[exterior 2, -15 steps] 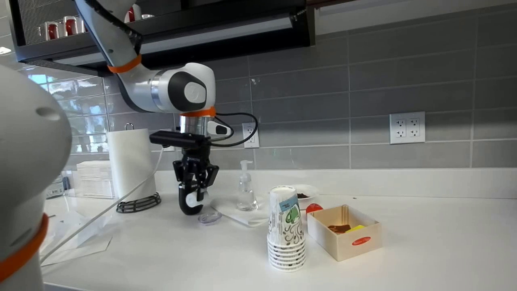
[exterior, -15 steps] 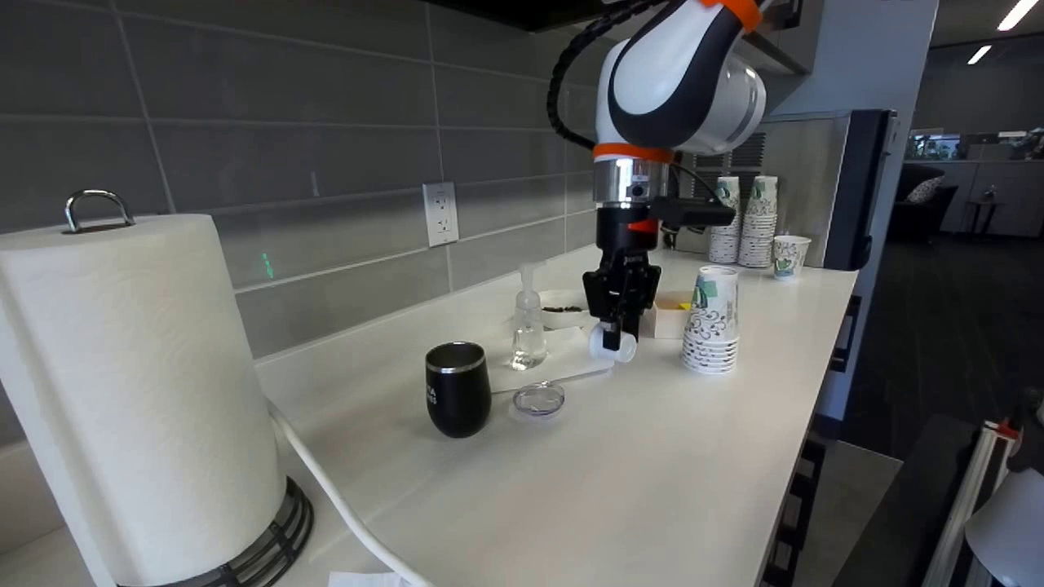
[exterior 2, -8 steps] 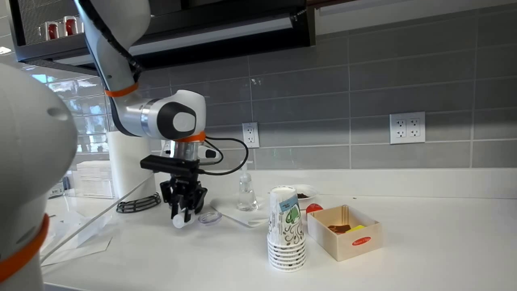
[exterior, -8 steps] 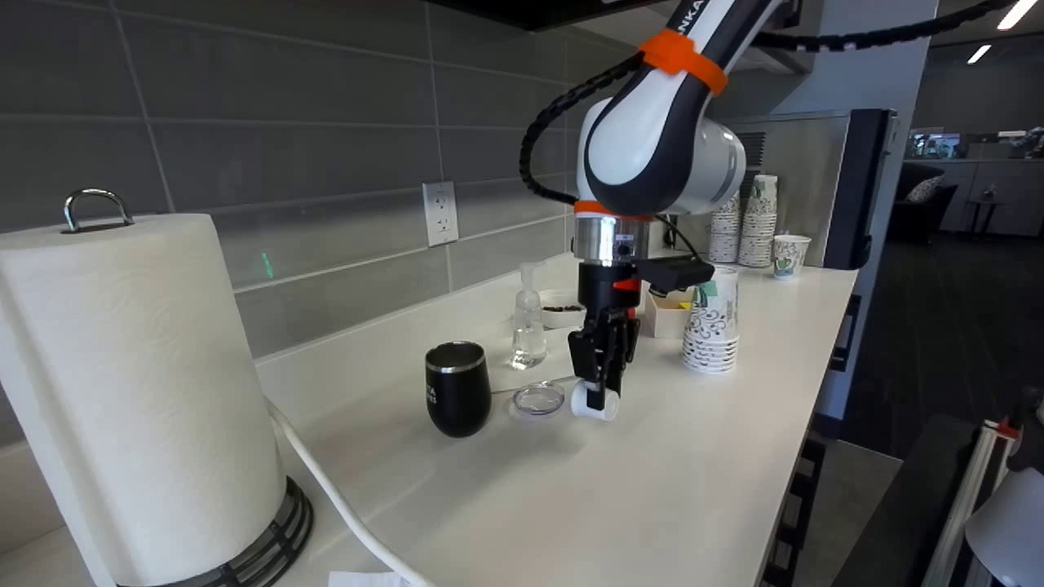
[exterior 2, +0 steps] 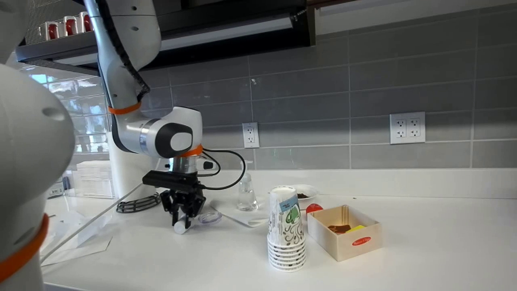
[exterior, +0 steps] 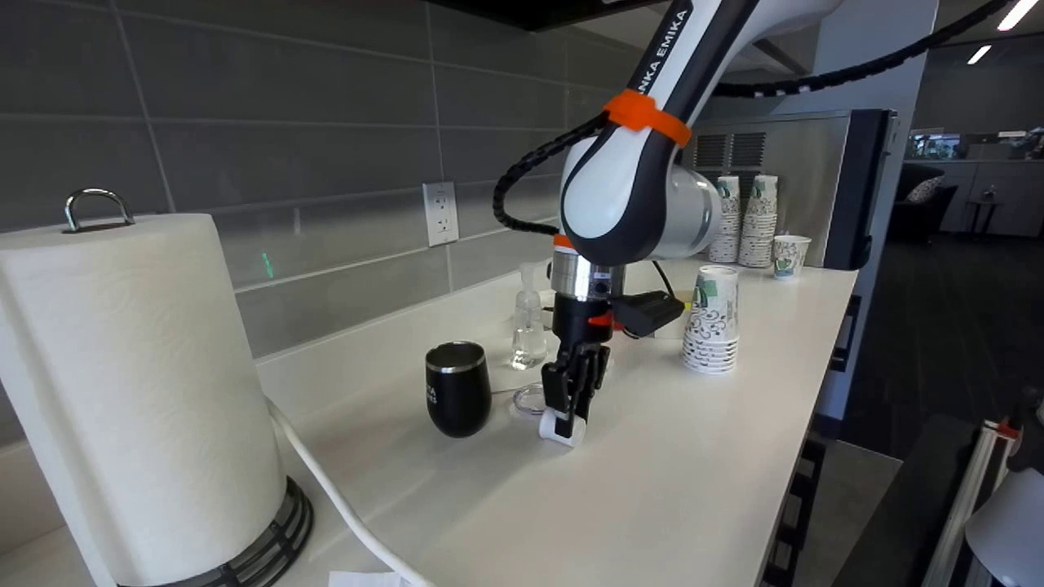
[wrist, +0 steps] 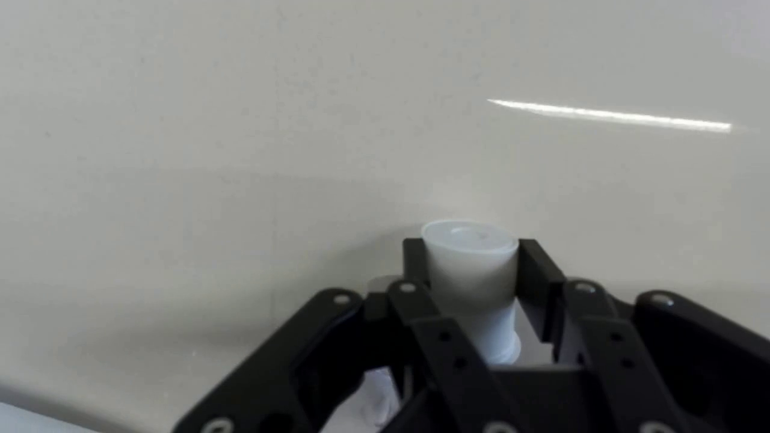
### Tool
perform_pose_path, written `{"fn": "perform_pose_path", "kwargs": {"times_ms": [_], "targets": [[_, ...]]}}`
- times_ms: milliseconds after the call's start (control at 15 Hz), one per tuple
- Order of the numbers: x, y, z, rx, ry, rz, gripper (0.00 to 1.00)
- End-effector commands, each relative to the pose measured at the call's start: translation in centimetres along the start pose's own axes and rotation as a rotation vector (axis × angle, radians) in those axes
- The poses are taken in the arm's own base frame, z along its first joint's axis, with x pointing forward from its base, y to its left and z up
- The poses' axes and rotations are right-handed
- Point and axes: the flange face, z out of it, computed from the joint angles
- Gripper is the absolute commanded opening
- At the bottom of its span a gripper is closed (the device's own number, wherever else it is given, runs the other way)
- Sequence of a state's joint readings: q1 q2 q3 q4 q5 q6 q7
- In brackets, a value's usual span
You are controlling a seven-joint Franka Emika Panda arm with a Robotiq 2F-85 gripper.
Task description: Remove the coffee pod from the box on the right and place it on the left side of the counter.
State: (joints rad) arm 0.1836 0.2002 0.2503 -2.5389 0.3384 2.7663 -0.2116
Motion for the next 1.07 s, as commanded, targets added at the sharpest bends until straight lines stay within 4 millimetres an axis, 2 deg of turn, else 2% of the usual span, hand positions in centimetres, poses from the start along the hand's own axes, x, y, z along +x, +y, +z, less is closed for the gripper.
{"fn": "perform_pose_path", "kwargs": {"times_ms": [0, 67, 333, 400, 733, 1000], "targets": [[1.5, 0.0, 0.1, 0.022, 0.05, -0.004, 0.66], [1.6, 0.1, -0.1, 0.024, 0.056, -0.003, 0.68], [1.5, 0.1, -1.7, 0.064, 0.031, -0.02, 0.96], [1.4, 0.2, -2.4, 0.077, 0.028, -0.026, 1.0], [0.8, 1.0, -5.7, 0.078, 0.032, -0.007, 1.0], [0.2, 1.4, -7.0, 0.085, 0.005, 0.004, 1.0]]}}
